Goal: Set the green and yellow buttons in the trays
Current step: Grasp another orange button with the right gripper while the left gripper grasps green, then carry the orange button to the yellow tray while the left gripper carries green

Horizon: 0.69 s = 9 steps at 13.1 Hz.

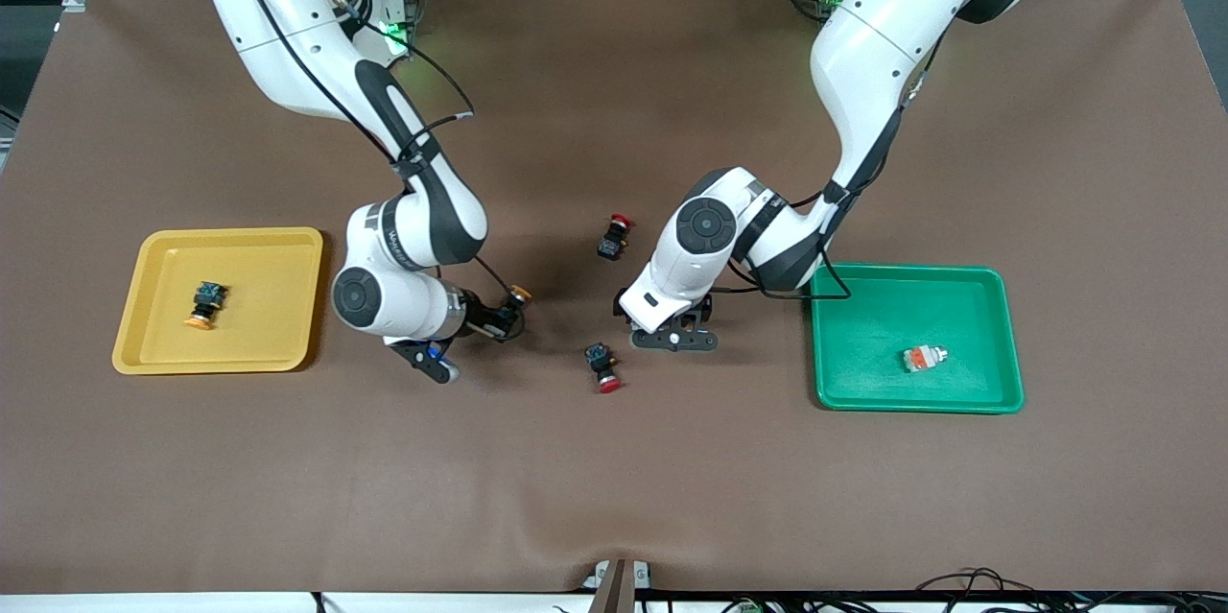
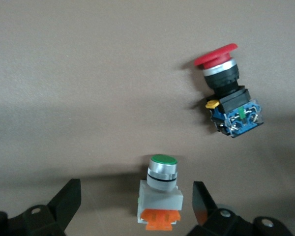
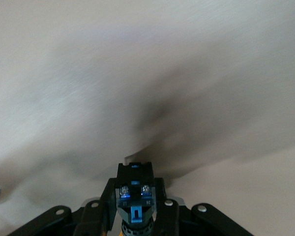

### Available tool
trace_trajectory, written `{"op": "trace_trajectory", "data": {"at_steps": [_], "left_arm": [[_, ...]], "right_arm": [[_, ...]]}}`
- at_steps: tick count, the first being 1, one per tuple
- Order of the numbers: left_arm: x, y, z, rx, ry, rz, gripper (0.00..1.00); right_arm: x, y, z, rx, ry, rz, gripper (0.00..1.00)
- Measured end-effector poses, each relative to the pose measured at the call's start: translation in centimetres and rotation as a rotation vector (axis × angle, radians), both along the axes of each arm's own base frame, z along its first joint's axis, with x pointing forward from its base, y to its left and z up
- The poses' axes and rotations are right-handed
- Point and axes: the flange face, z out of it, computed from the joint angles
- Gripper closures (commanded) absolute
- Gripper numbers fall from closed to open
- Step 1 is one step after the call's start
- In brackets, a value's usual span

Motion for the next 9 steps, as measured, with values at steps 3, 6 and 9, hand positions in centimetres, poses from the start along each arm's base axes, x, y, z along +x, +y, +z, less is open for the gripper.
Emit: {"op": "trace_trajectory", "data": {"at_steps": [3,6,9], "left_arm": [[-0.9,-1.1,-0.3,0.001,0.004,-0.009,0.0],[-1.3,-1.3,-1.1,0.01,0.013,-0.015,0.1],[-1.4,-1.2,-1.7,0.014,0.019,-0.014,0.26]], "right_arm": [[1.2,-5.3,3.8,-0.035,0.092,0.041,1.0],[1.9,-13.1,8.3,-0.068,0.157,0.151,1.0],[1.9,-21.3,8.6,-0.129,0.174,0.282,1.0]]}}
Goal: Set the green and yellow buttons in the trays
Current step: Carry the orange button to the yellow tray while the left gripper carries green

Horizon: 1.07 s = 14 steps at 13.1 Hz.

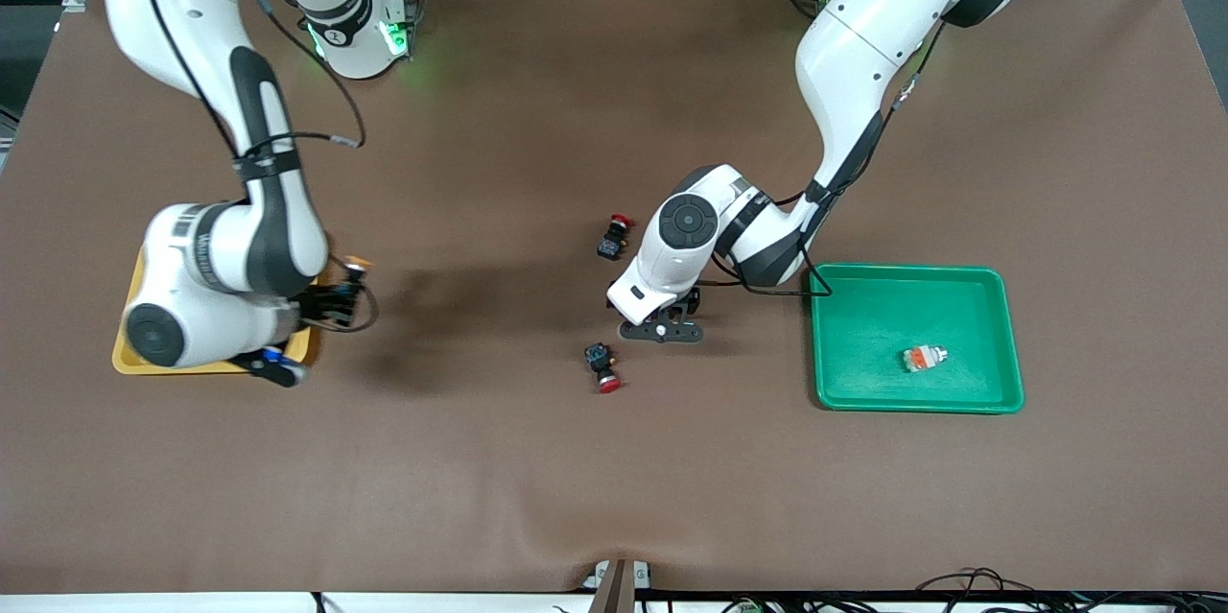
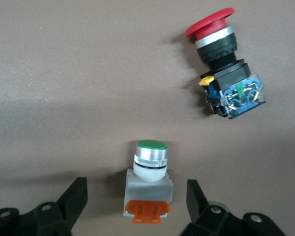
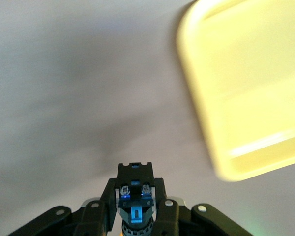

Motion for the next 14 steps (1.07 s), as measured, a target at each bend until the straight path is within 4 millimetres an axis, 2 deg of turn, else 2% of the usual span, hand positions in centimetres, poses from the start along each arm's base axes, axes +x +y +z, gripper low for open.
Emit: {"op": "trace_trajectory", "data": {"at_steps": [4,6,7,9,10,11,12,14], "left_arm": [[-0.2,-0.2,-0.1,0.003,0.0,-0.005,0.26],[-0.2,-0.1,-0.3,0.006,0.001,-0.003,0.27],[-0.2,0.0,-0.5,0.008,0.002,-0.003,0.28],[-0.2,-0.1,-0.6,0.009,0.003,-0.004,0.29],[-0.4,-0.2,-0.6,0.01,0.003,-0.007,0.37],[-0.4,-0.3,-0.6,0.01,0.003,-0.008,0.48],[-0.5,-0.3,-0.7,0.01,0.003,-0.008,0.63],[-0.4,-0.2,-0.7,0.012,0.002,-0.007,0.91]], "right_arm": [[-0.3,-10.3,-1.3,0.016,-0.002,0.132,1.0],[-0.6,-14.5,-1.8,0.03,-0.021,0.166,1.0],[-0.6,-15.7,-2.2,0.034,-0.034,0.178,1.0],[-0.6,-16.1,-3.4,0.028,-0.05,0.193,1.0],[-0.6,-15.5,-4.5,0.025,-0.052,0.203,0.84],[-0.7,-15.2,-5.0,0.027,-0.048,0.208,0.3],[-0.7,-15.0,-5.3,0.028,-0.045,0.211,0.0],[-0.7,-14.7,-5.6,0.03,-0.041,0.215,0.0]]}}
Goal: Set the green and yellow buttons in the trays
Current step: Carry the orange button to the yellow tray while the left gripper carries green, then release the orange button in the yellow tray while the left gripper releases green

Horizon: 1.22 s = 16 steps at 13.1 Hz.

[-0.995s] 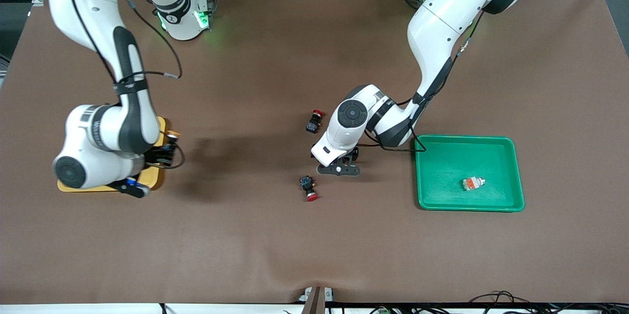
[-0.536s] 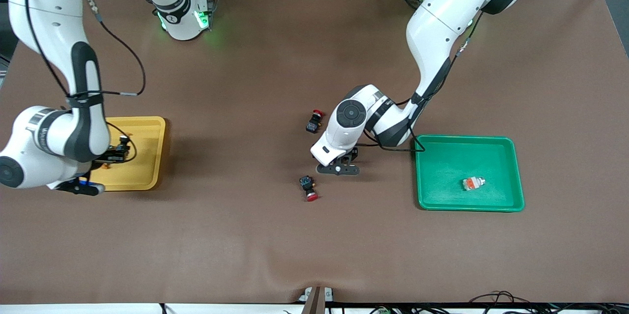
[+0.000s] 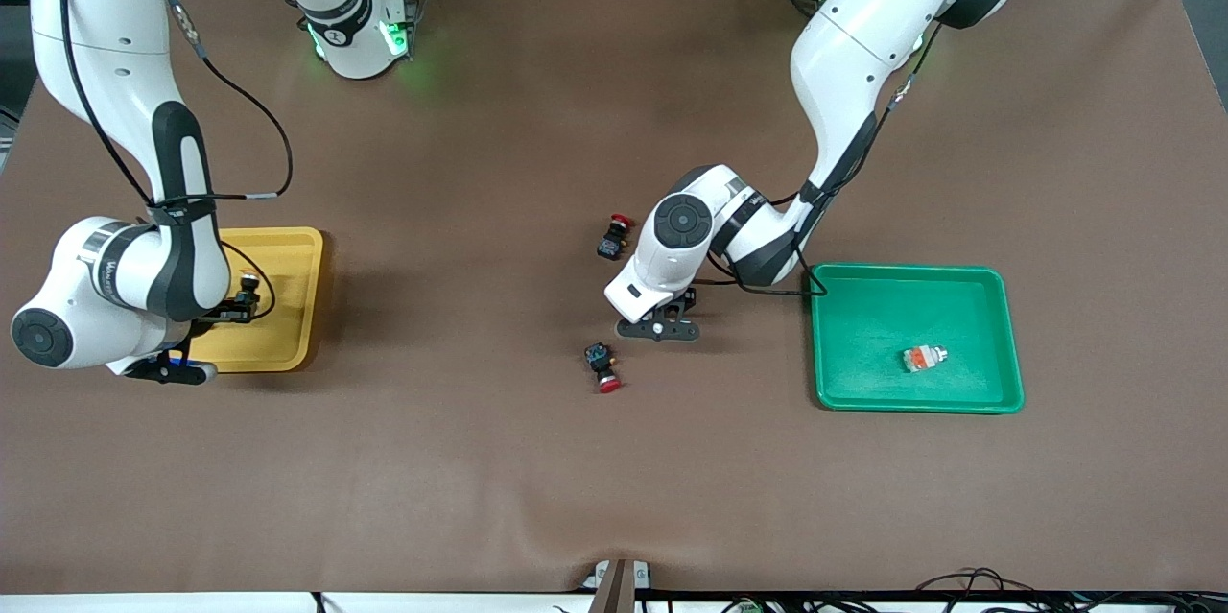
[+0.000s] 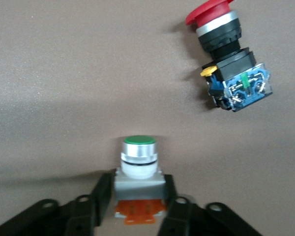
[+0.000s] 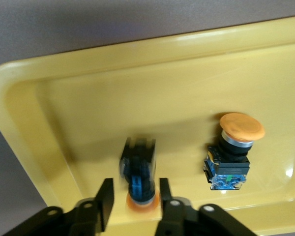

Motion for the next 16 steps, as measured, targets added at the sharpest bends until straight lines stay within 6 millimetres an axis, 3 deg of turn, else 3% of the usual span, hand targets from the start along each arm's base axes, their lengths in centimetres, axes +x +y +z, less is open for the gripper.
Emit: {"op": "trace_trajectory", "data": {"at_steps": [1,4,7,9,11,13,16], "left_arm": [[0.3,0.3,0.1,0.003,-0.005,0.005,1.0],[1.8,1.8,0.3,0.016,-0.02,0.031,1.0],[5.3,6.2,3.5,0.065,-0.005,0.101,1.0],[8.4,11.2,7.5,0.078,-0.021,0.157,1.0],[10.4,15.9,9.8,0.107,-0.006,0.211,1.0],[11.4,20.0,9.6,0.141,0.037,0.254,1.0],[12.6,25.7,8.3,0.166,0.082,0.291,1.0]], "right_arm": [[0.0,0.2,-0.1,0.001,0.001,0.003,0.0],[0.3,1.4,0.0,0.005,-0.003,0.02,0.0],[1.1,4.8,2.1,0.032,-0.011,0.065,0.0],[1.5,8.5,5.8,0.084,-0.035,0.071,0.0],[1.3,12.0,10.6,0.122,-0.044,0.061,0.0],[1.5,14.2,16.3,0.141,-0.071,0.073,0.0],[1.4,14.4,23.7,0.165,-0.065,0.096,0.0]]}}
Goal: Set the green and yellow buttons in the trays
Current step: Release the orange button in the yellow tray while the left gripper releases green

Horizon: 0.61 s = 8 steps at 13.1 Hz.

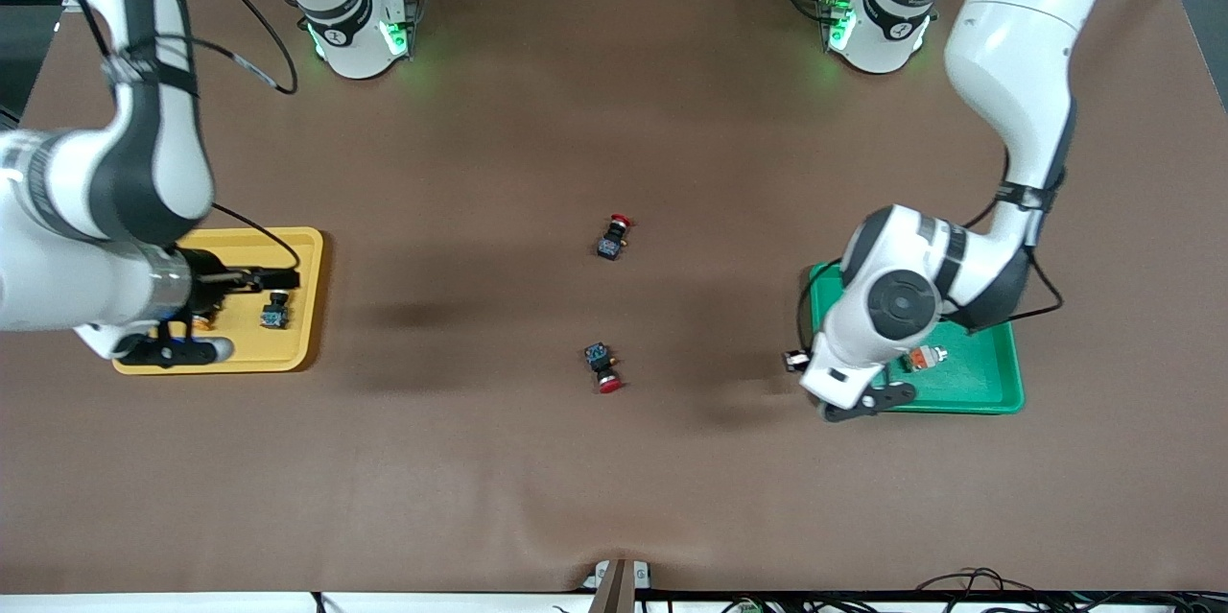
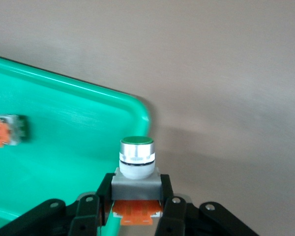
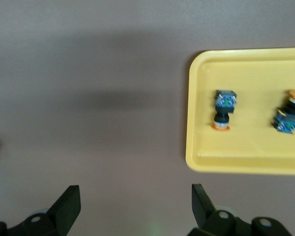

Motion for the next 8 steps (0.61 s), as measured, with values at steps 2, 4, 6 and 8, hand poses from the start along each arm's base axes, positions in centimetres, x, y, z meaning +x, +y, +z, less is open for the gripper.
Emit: {"op": "trace_trajectory", "data": {"at_steps": [2,4,6,8], "left_arm": [[0.6,2.6,-0.3,0.001,0.008,0.016,1.0],[0.7,3.8,-0.6,0.003,0.015,0.025,0.9],[0.6,4.8,-1.3,0.008,0.034,0.037,0.69],[0.3,6.3,-2.4,0.013,0.057,0.056,0.38]], "right_arm": [[-0.2,-0.5,4.4,0.026,0.005,0.014,0.0],[-0.2,-2.6,7.1,0.083,-0.008,0.012,0.0],[-0.7,-4.4,9.6,0.087,-0.045,0.013,0.0],[-2.0,-4.0,12.8,0.074,-0.089,0.029,0.0]]}}
